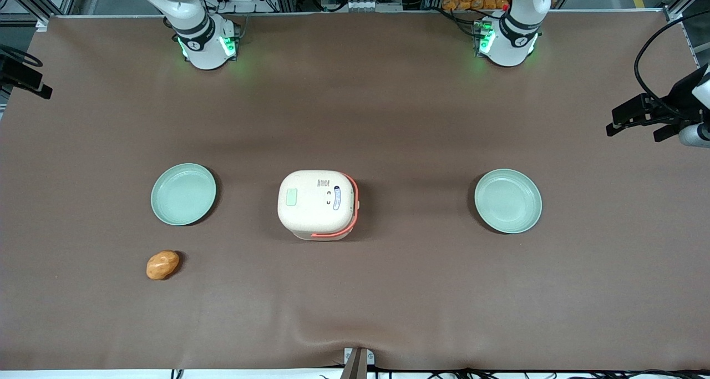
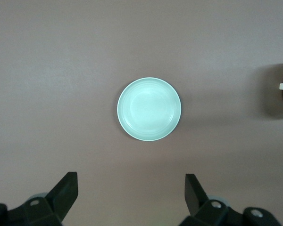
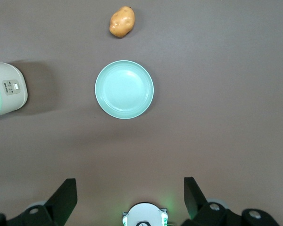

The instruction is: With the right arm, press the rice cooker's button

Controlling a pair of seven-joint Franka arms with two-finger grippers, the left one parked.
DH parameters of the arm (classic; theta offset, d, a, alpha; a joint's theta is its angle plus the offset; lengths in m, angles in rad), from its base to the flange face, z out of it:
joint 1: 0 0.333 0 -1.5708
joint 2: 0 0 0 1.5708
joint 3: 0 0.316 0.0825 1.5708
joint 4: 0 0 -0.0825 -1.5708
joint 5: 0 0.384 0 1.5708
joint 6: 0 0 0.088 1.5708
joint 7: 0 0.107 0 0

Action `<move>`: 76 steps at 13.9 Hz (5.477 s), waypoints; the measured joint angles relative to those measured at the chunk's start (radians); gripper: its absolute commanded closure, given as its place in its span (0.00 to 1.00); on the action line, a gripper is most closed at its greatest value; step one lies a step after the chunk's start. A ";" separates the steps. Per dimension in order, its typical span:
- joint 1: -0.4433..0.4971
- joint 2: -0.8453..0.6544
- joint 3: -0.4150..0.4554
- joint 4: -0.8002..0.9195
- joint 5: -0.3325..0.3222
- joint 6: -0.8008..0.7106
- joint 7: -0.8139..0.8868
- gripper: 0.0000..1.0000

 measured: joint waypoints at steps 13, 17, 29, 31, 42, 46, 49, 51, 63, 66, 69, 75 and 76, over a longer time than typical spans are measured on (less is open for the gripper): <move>0.181 0.139 0.010 -0.010 0.089 0.021 0.016 0.00; 0.260 0.222 0.011 -0.012 0.091 0.143 0.030 0.00; 0.430 0.394 0.012 -0.015 0.179 0.461 0.081 1.00; 0.468 0.426 0.011 -0.015 0.180 0.505 0.139 1.00; 0.613 0.522 0.009 -0.022 0.087 0.626 0.406 1.00; 0.626 0.540 0.002 -0.038 0.079 0.676 0.414 1.00; 0.623 0.548 -0.008 -0.041 0.069 0.682 0.414 1.00; 0.624 0.552 -0.009 -0.042 0.068 0.688 0.417 1.00; 0.626 0.557 -0.008 -0.040 0.066 0.692 0.448 1.00; 0.623 0.541 -0.009 -0.026 0.066 0.676 0.449 1.00; 0.617 0.512 -0.012 0.019 0.066 0.609 0.450 0.01; 0.536 0.456 -0.018 0.028 0.067 0.522 0.434 0.00; 0.517 0.453 -0.018 0.028 0.067 0.509 0.413 0.00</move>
